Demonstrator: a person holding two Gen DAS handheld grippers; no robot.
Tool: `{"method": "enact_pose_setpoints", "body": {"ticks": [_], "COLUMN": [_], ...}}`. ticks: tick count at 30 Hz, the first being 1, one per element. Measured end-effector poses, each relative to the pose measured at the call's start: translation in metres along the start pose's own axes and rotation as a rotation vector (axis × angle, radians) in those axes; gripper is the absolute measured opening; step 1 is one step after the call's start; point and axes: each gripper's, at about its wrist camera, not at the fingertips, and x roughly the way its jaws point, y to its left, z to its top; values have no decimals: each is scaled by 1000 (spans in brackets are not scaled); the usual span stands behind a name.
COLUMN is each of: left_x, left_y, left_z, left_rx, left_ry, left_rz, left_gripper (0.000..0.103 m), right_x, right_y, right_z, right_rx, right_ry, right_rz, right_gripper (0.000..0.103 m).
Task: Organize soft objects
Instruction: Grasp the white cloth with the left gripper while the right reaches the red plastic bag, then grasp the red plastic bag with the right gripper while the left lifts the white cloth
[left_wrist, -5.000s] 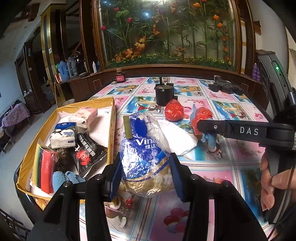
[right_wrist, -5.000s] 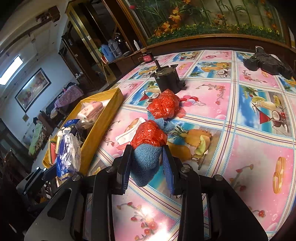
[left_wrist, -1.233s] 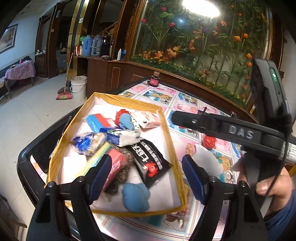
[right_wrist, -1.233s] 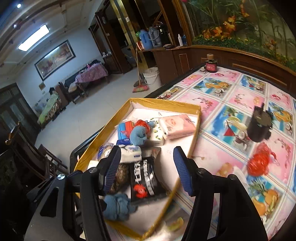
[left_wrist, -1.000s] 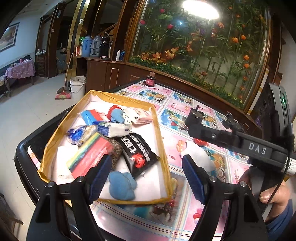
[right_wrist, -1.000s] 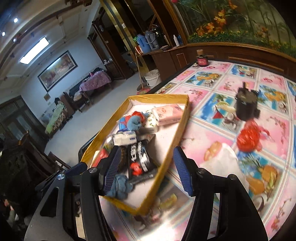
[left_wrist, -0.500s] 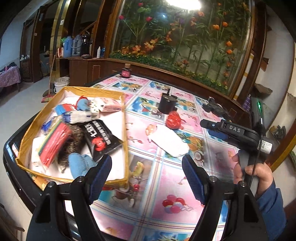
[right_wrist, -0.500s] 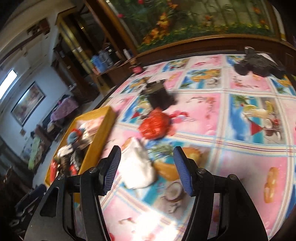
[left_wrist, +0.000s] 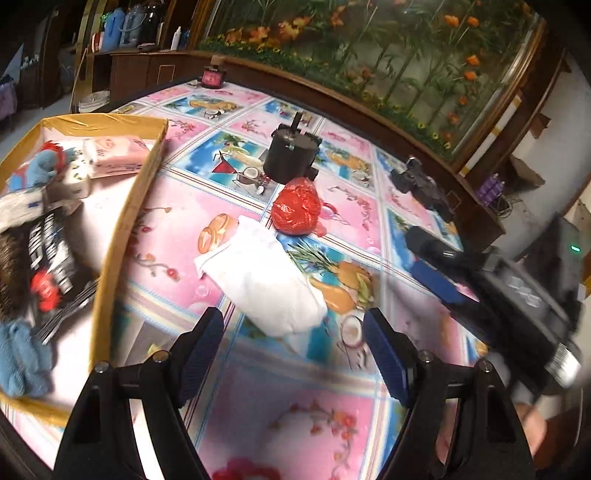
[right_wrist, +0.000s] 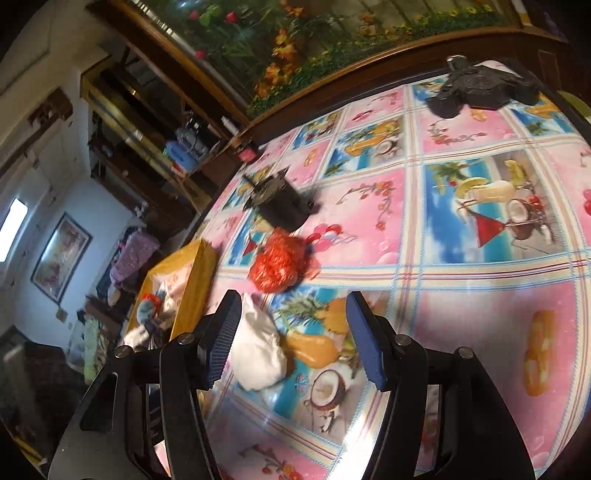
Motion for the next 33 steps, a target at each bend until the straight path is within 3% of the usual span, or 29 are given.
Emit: {"method": "enact_pose_setpoints", "body": {"ticks": [4,6,8,9,12,16,19,23,27,33], "left_x": [34,49,64,66,64,50,26,2,-5,-6], "left_y": [-5,-6,-4,-3,-6,-6,-3,3,9,16], "left_z": [14,16,15,15,10,-5,-31,-62,-64,-61], "left_rx": [27,64,76,78,118,124,161,240,224,180], "left_ry": [27,42,62,60,34,53,76,64,38,28], "left_rz": [86,124,166,162,177,84,28,34,-20,-81], "left_gripper": [77,72,31,26,23,23,23,23,23,23], "right_x": [-8,-10,-13,-13,-10,-2,5,17,35,65], "right_y": [-7,-8,-8,-8,-4,1,4,11,20,39], "right_z": [7,10,11,11,12,10,6,0,-5,18], "right_rx": [45,47,51,48,24,-34,-73,-121,-152,-131], "right_ry": [-14,-17,-27,-27,-21,-7,4,35,82,118], "right_rz": [23,29,31,32,23,-10,-29,-41,-45,-69], "right_gripper": [60,60,60,60,60,60,59,59,59,60]}}
